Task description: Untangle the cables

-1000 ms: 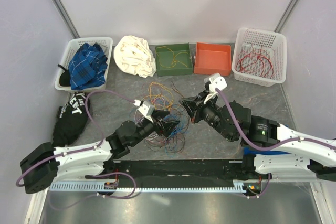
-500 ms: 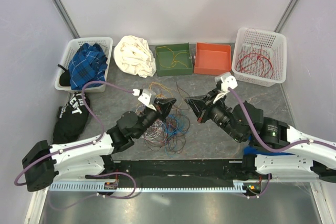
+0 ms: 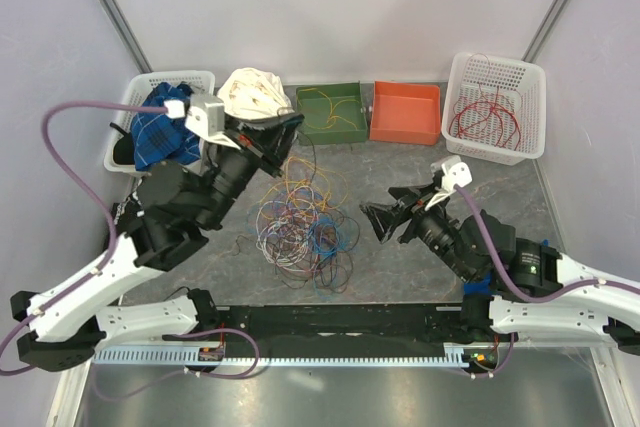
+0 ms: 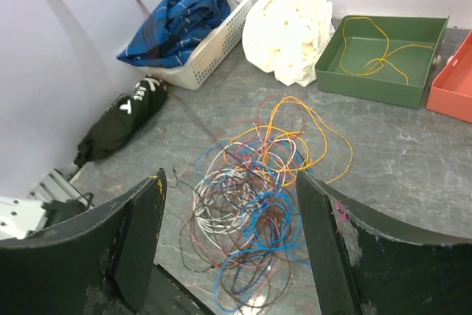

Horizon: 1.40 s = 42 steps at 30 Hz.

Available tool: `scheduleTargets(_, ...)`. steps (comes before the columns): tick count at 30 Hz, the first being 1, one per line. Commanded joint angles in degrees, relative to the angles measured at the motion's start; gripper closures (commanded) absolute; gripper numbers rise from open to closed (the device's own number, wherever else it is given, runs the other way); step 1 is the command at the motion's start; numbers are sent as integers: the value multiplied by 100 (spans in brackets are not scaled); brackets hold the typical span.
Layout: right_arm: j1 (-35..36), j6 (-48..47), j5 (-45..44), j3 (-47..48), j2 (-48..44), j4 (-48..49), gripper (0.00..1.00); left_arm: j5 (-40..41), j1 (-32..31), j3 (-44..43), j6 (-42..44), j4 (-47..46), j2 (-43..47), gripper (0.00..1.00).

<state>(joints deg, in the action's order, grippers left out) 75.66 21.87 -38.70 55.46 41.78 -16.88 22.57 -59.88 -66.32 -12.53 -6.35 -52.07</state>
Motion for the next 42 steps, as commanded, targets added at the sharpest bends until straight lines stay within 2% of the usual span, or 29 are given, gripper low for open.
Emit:
scheduleTargets(1, 37, -420, 353, -333, 23, 668, 22, -393, -15, -1021, -257, 1284, -478, 98)
scheduleTargets(8, 46, -877, 714, -449, 357, 1451, 21, -876, -6, -2032, -531, 1813, -1032, 98)
scheduleTargets(17, 37, -1369, 741, -598, 1016, 2601, 21, -1052, -6, -2244, -645, 1821, -1138, 98)
scheduleTargets(22, -33, -1475, 276, -519, 1647, 2945, 23, -1088, -15, -2236, -680, 1821, -1103, 98)
scheduleTargets(27, -551, -1106, 801, -405, 2167, 3147, 30, -1088, -15, -2209, -698, 1813, -1050, 98)
scheduleTargets(30, -719, -913, 1180, -440, 2396, 3507, 40, -1070, -7, -2183, -706, 1821, -1015, 98)
scheduleTargets(31, -736, -869, 1215, -431, 2483, 3560, 55, -1053, -15, -2139, -698, 1821, -989, 98)
scheduleTargets(33, -737, -842, 1268, -387, 2511, 3552, 71, -957, -15, -2078, -654, 1813, -928, 98)
scheduleTargets(34, -737, -842, 1277, -387, 2441, 3534, 82, -895, -7, -1973, -636, 1821, -849, 98)
scheduleTargets(35, -737, -842, 1233, -378, 2379, 3456, 88, -703, -15, -1920, -610, 1813, -787, 98)
scheduleTargets(36, -737, -833, 1172, -343, 2205, 3385, 100, -588, -7, -1850, -566, 1787, -726, 98)
scheduleTargets(37, -737, -825, 1111, -300, 2116, 3289, 100, -465, -15, -1658, -531, 1752, -656, 98)
scheduleTargets(40, -737, -930, 698, 139, 1825, 2561, 100, 106, -6, -1061, -382, 1523, -339, 71)
scheduleTargets(41, -737, -1052, 523, 323, 1790, 2019, 100, 464, -6, -893, -373, 1531, -147, 46)
scheduleTargets(42, -737, -1140, 138, 760, 1772, 1761, 100, 642, -6, -726, -390, 1549, -58, 36)
